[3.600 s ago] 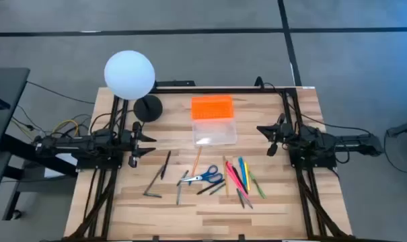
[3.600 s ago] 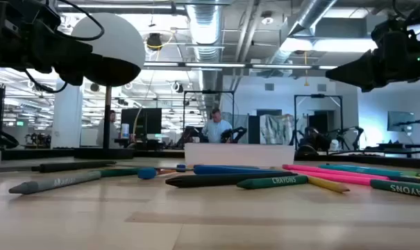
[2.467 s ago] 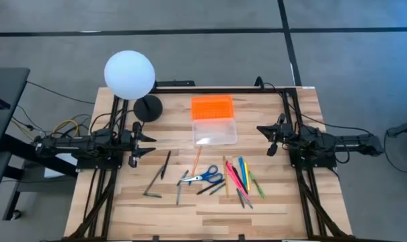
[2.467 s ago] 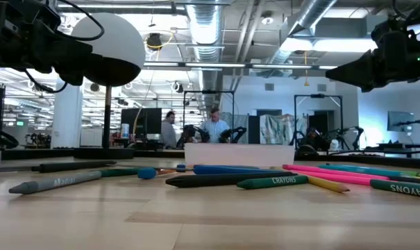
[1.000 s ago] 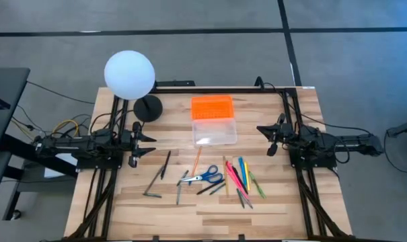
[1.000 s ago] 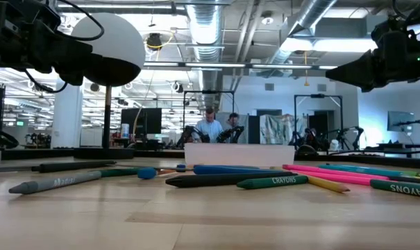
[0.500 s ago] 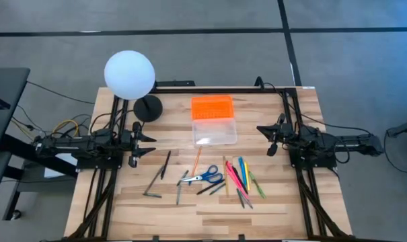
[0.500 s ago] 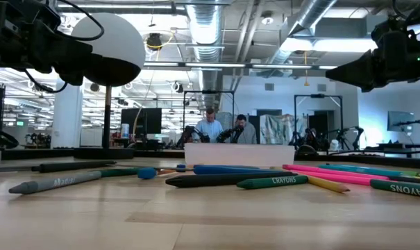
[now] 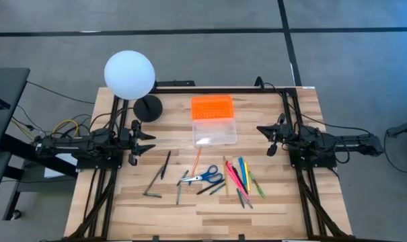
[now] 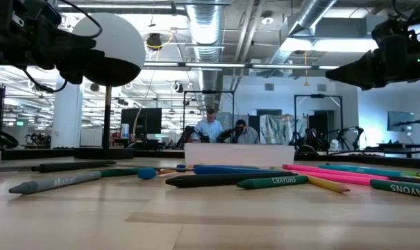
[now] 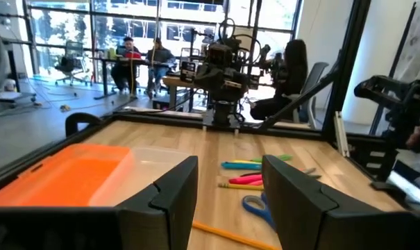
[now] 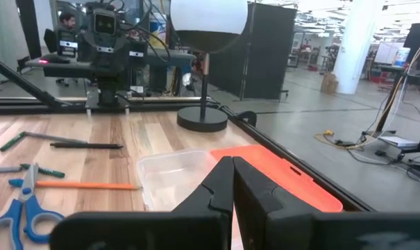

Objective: Pick & place school supplies into a supply box
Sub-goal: Put the gray pen into the orange supply box

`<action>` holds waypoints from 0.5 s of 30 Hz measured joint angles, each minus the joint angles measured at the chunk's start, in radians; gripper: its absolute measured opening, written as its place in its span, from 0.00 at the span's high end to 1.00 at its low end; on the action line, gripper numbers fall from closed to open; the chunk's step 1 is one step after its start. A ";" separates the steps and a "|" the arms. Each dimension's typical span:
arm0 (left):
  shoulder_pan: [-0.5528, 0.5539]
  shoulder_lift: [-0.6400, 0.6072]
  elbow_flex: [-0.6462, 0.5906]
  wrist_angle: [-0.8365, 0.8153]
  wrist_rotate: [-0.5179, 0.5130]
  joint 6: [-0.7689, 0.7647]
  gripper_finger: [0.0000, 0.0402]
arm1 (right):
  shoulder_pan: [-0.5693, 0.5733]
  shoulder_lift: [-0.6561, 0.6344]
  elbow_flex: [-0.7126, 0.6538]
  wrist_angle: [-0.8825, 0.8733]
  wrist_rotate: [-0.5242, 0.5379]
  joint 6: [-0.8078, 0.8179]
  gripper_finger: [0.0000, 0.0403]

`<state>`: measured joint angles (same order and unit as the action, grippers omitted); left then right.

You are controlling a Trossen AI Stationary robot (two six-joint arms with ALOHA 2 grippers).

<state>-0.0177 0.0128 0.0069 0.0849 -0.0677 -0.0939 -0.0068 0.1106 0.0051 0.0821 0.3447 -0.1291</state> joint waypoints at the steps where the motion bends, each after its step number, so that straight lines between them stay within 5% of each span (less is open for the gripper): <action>1: 0.000 0.000 0.000 0.000 0.000 -0.004 0.61 | 0.000 0.000 0.000 0.003 0.000 0.000 1.00; 10: 0.000 0.000 0.000 0.017 0.000 -0.081 0.61 | 0.000 0.000 0.000 0.023 -0.005 0.375 1.00; 15: 0.000 0.000 0.000 -0.004 0.000 -0.101 0.61 | 0.000 0.000 0.000 0.023 -0.001 0.418 1.00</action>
<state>-0.0181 0.0128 0.0071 0.0804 -0.0677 -0.1950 -0.0071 0.1107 0.0051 0.1055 0.3439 0.2887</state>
